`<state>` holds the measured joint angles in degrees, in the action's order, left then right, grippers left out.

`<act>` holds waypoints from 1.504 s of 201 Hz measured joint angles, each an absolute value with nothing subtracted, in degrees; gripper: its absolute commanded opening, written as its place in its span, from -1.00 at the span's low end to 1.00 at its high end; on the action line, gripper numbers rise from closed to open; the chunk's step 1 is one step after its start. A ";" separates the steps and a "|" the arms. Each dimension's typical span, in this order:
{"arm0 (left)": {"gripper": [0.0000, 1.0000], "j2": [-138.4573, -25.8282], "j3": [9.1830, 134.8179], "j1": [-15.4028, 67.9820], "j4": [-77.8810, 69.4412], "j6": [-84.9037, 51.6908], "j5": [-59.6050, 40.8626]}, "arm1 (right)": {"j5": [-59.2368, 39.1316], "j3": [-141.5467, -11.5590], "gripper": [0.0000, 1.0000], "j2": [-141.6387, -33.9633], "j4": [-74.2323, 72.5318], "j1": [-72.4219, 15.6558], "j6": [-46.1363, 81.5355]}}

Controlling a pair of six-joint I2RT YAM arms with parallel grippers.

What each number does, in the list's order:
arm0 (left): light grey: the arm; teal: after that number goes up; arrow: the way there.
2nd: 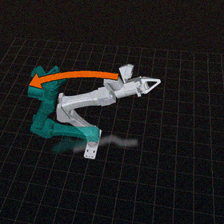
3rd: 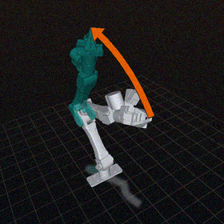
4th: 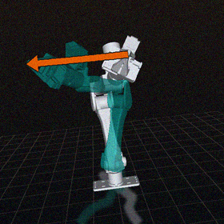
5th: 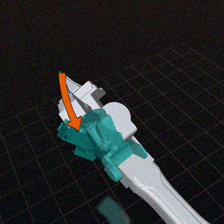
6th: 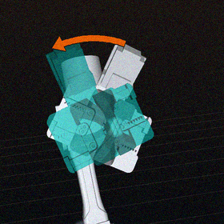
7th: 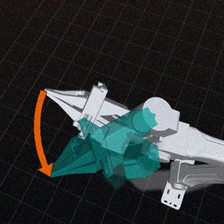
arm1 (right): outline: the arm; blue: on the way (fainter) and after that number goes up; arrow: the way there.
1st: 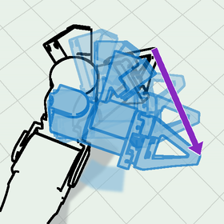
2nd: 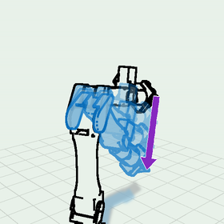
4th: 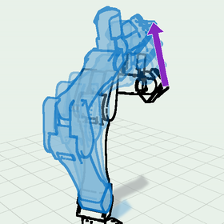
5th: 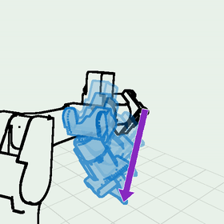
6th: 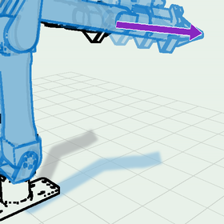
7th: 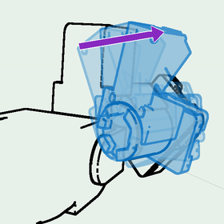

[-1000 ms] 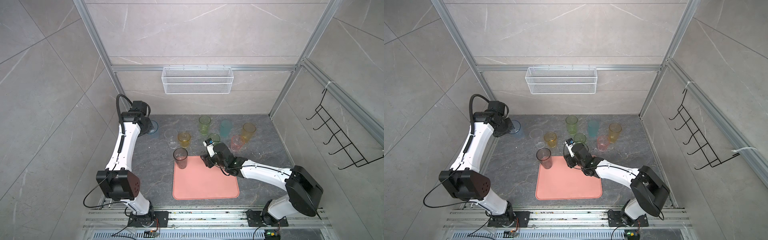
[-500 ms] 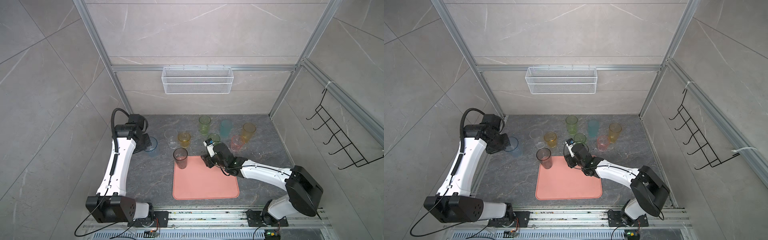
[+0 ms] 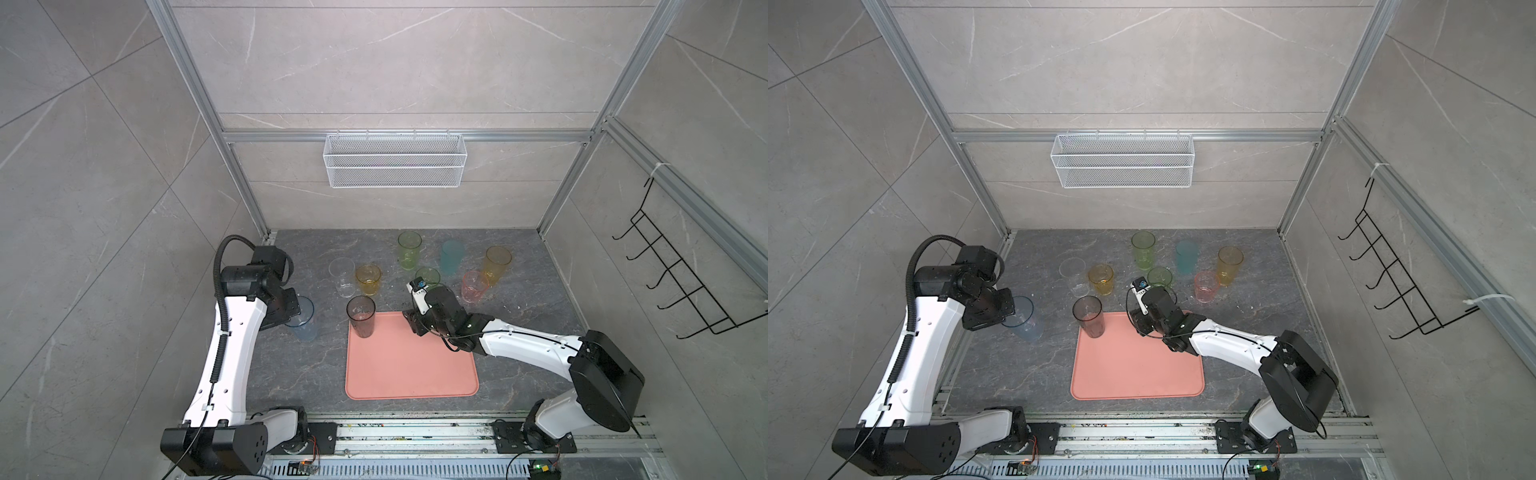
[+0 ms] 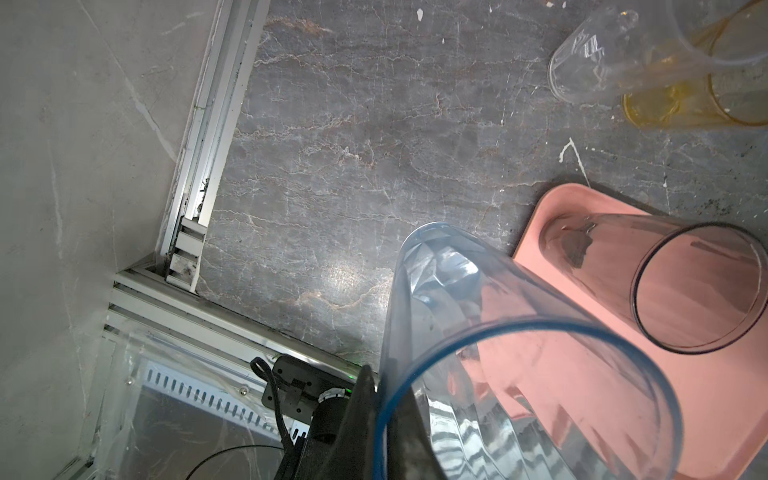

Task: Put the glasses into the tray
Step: 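Lift the pale blue cup with the left gripper and carry it toward the tray, then lower the pale blue cup onto the tray beside the dark grey cup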

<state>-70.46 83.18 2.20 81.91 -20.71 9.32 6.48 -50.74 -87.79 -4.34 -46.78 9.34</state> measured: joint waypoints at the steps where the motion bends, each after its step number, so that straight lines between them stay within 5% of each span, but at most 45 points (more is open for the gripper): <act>1: -1.00 -70.35 83.07 2.24 82.00 -20.67 9.26 | 6.48 -50.74 0.17 -87.79 -4.34 -46.78 9.34; 164: -1.00 -68.71 73.45 21.87 81.19 -21.26 8.82 | 7.97 -51.96 0.17 -89.95 -4.10 -47.68 8.82; 302: -1.00 -66.92 63.53 28.34 70.04 -25.41 4.38 | 9.06 -52.53 0.17 -90.67 -4.05 -48.23 7.88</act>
<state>-66.92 63.53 28.34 70.04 -25.41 4.38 9.06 -52.53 -90.67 -4.05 -48.23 7.88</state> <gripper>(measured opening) 0.070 0.585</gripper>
